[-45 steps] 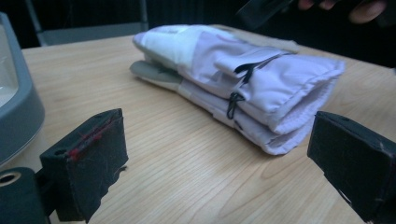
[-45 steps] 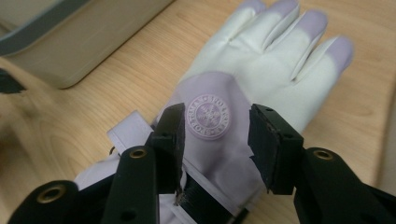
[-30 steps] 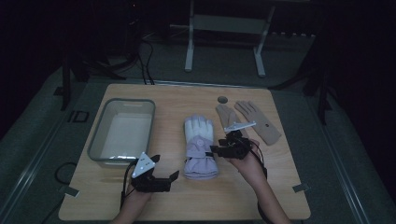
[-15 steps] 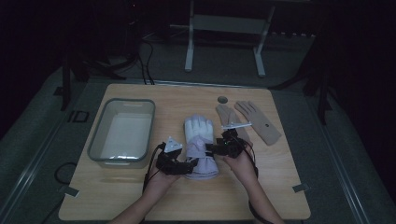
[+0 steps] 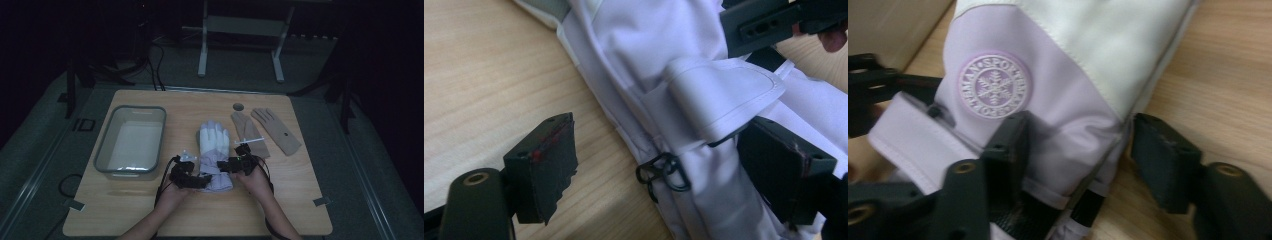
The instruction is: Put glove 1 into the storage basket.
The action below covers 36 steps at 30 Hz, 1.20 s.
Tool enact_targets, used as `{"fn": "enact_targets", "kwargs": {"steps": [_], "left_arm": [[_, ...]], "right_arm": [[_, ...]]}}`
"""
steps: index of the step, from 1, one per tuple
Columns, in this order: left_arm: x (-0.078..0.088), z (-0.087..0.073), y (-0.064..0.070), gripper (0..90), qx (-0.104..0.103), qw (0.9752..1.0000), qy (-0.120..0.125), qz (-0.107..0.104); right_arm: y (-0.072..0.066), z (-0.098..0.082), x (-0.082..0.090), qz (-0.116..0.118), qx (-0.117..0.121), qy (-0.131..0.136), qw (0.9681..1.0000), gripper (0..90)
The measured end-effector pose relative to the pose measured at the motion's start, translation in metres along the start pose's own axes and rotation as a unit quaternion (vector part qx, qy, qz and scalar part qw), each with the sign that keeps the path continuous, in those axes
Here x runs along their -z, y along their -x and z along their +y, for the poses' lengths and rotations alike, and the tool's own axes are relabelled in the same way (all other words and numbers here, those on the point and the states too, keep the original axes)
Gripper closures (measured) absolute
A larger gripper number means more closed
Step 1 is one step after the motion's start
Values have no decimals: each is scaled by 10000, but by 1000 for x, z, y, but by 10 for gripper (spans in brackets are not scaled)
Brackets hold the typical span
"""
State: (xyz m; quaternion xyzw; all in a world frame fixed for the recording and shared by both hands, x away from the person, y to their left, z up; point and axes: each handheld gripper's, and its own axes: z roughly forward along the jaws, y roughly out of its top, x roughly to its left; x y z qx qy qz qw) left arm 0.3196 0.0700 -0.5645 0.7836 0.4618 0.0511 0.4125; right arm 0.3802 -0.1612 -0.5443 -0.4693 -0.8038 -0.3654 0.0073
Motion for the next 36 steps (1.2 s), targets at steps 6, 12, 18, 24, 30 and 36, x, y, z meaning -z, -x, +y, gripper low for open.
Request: {"fn": "enact_targets", "kwargs": {"steps": [6, 12, 18, 24, 30, 36], "left_arm": [[-3, 0, -3, 160, 1, 10000, -24, -65], [6, 2, -2, 173, 352, 9990, -163, -231], [12, -7, -9, 305, 945, 9911, -341, -870], [8, -8, -5, 468, 724, 9925, -396, -901], [14, -6, 0, 700, 422, 9957, -303, -767], [21, 3, 3, 728, 170, 9972, -217, -691]], "right_arm": [[4, 0, 0, 189, -97, -70, 9997, 608], [-5, 1, 1, -58, 127, -136, 9998, 718], [-16, 1, -1, -326, 345, -138, 9988, 745], [-22, 2, -3, -518, 472, -141, 9974, 761], [-26, 2, 0, -569, 392, -52, 9976, 783], [-26, 5, 13, -475, 306, 107, 9983, 788]]}}
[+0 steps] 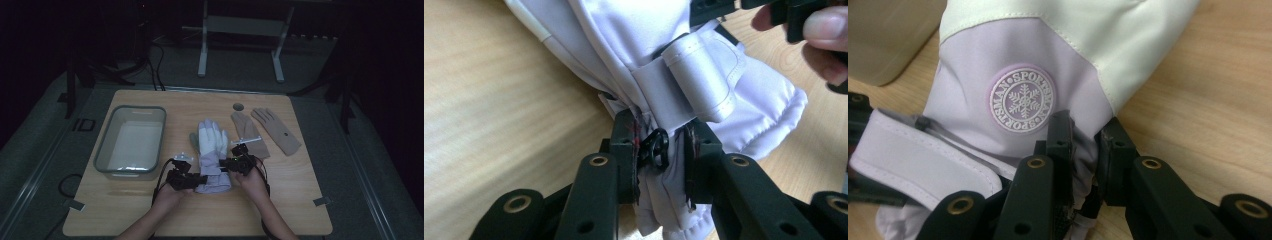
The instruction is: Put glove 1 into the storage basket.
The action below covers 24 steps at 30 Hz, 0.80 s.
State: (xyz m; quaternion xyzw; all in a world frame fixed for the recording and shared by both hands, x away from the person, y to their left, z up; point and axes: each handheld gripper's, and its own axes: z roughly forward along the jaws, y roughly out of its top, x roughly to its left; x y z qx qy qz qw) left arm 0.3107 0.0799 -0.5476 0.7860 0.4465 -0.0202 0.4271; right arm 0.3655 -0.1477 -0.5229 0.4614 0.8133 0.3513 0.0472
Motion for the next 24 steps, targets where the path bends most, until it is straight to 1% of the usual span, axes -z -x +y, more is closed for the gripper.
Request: {"fn": "enact_targets", "kwargs": {"steps": [1, 2, 4, 8, 9, 14, 16, 19, 24], "left_arm": [[2, 2, 1, 728, -3, 10000, 27, -2], [4, 4, 1, 728, -54, 10000, 64, 46], [8, 8, 3, 728, -143, 9998, 107, 76], [17, 16, 4, 728, -173, 9997, 188, 47], [18, 18, 4, 728, -212, 9996, 164, 58], [28, 25, 7, 729, -335, 9992, 196, 86], [32, 28, 7, 729, -329, 9992, 213, 75], [38, 33, 7, 729, -387, 9989, 236, 93], [50, 40, 7, 729, -482, 9984, 270, 107]], "right_arm": [[-1, 2, 3, -12, 13, 40, 10000, 788], [-2, 3, 5, -34, 25, 87, 10000, 788], [-4, 7, 11, -43, 61, 187, 9998, 788], [-8, 15, 21, -33, 108, 355, 9993, 788], [-9, 17, 22, -31, 136, 382, 9992, 788], [-14, 23, 30, -11, 157, 518, 9985, 788], [-16, 25, 34, -2, 168, 574, 9982, 788], [-19, 31, 38, 15, 168, 632, 9979, 788], [-26, 39, 46, 26, 235, 729, 9971, 788]]}}
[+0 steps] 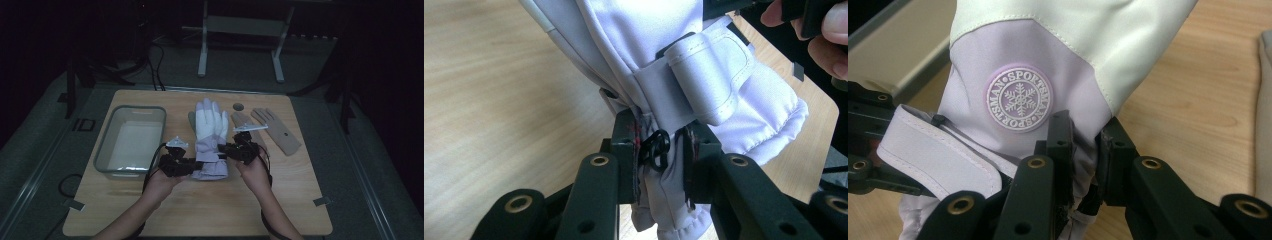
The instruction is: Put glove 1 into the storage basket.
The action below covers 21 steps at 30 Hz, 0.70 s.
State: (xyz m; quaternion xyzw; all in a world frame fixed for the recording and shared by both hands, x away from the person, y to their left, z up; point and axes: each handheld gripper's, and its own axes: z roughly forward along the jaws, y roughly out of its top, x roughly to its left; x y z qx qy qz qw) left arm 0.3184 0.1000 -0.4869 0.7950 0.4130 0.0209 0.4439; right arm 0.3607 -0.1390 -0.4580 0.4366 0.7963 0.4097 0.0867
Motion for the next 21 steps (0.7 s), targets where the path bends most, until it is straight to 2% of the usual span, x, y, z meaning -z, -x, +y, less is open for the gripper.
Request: {"fn": "enact_targets", "kwargs": {"steps": [10, 14, 21], "left_arm": [[24, 10, -9, 729, -66, 10000, 65, 24], [34, 14, -10, 729, -136, 9998, 47, 120], [52, 16, -19, 729, -114, 9998, 65, 172]], "right_arm": [[-15, 21, 2, 87, 94, 133, 9998, 788], [-23, 28, 2, 97, 162, 173, 9997, 788], [-36, 40, -3, 174, 207, 255, 9993, 788]]}}
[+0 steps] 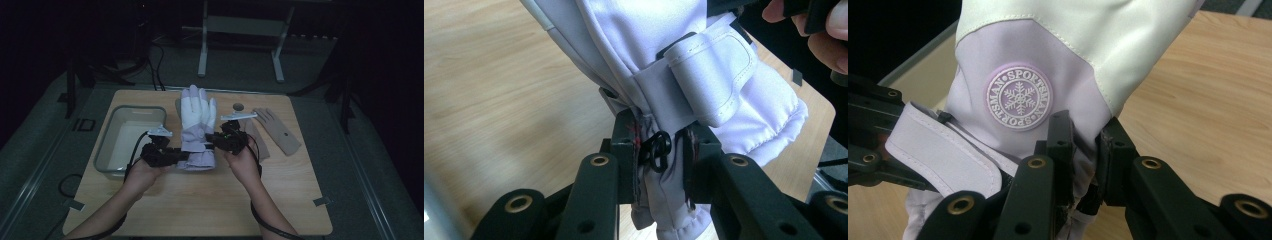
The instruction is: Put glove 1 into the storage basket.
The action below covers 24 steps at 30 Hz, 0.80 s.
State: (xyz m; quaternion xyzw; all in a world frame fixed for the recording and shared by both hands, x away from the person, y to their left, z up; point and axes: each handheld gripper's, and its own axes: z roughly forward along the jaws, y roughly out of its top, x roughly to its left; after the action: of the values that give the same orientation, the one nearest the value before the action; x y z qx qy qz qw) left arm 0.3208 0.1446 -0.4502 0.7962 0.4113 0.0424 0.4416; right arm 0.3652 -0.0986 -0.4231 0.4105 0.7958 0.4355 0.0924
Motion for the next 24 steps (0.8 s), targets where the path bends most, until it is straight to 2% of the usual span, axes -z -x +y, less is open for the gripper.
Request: {"fn": "enact_targets", "kwargs": {"steps": [9, 17, 24], "left_arm": [[39, -5, -24, 728, 24, 9998, -28, 219], [71, -16, -47, 728, 167, 9988, -10, 463], [99, -26, -72, 728, 261, 9975, -146, 635]], "right_arm": [[-29, 22, -24, 235, 126, 12, 9996, 789], [-61, 40, -52, 385, 316, -29, 9988, 790], [-87, 54, -81, 534, 366, -123, 9978, 791]]}}
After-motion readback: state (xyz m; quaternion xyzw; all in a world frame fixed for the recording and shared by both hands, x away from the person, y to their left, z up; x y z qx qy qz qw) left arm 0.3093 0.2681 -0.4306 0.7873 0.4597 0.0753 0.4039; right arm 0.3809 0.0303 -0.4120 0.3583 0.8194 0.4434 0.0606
